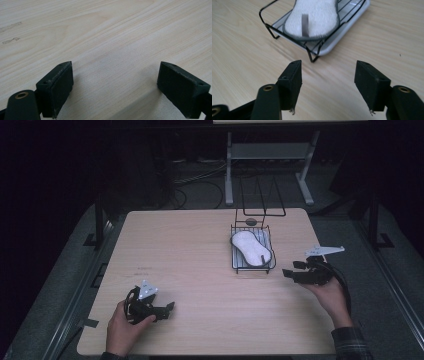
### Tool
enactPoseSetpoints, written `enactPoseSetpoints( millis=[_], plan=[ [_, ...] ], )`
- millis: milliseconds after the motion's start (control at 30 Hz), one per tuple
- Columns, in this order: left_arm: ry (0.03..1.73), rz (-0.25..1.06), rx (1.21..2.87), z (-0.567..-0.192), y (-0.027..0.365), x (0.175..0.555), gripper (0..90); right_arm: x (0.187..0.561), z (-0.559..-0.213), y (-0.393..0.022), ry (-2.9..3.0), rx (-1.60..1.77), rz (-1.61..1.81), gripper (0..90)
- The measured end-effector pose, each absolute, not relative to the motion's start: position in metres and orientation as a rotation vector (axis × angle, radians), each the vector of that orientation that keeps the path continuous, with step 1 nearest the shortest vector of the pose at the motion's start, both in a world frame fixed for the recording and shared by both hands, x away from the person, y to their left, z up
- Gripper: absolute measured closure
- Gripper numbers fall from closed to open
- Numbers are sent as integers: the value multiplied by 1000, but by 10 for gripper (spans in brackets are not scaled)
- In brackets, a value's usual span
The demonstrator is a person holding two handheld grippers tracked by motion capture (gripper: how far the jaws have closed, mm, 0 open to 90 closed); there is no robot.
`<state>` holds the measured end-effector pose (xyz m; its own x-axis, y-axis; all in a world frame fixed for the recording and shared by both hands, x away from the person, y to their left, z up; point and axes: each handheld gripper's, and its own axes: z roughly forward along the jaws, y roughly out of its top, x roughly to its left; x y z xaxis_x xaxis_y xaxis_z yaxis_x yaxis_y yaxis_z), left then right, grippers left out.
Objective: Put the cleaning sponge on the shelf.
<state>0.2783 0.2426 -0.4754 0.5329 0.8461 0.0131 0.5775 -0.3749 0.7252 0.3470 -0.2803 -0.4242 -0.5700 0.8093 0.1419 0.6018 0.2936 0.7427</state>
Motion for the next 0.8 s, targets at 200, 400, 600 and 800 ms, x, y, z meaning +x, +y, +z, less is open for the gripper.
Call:
enactPoseSetpoints(
  millis=[200, 400, 600, 800],
  plan=[
    [1148, 512, 2095, -475, 243, 278, 127, 330, -434, -283, 2307, 1289, 1105, 307],
    [1147, 512, 2096, -475, 243, 278, 127, 305, -447, -289, 2308, 1294, 1068, 292],
    [1146, 512, 2096, -475, 243, 278, 127, 291, -458, -290, 2330, 1286, 1012, 290],
    [1147, 511, 2096, -475, 243, 278, 128, 284, -467, -291, 2361, 1281, 981, 278]
  ],
)
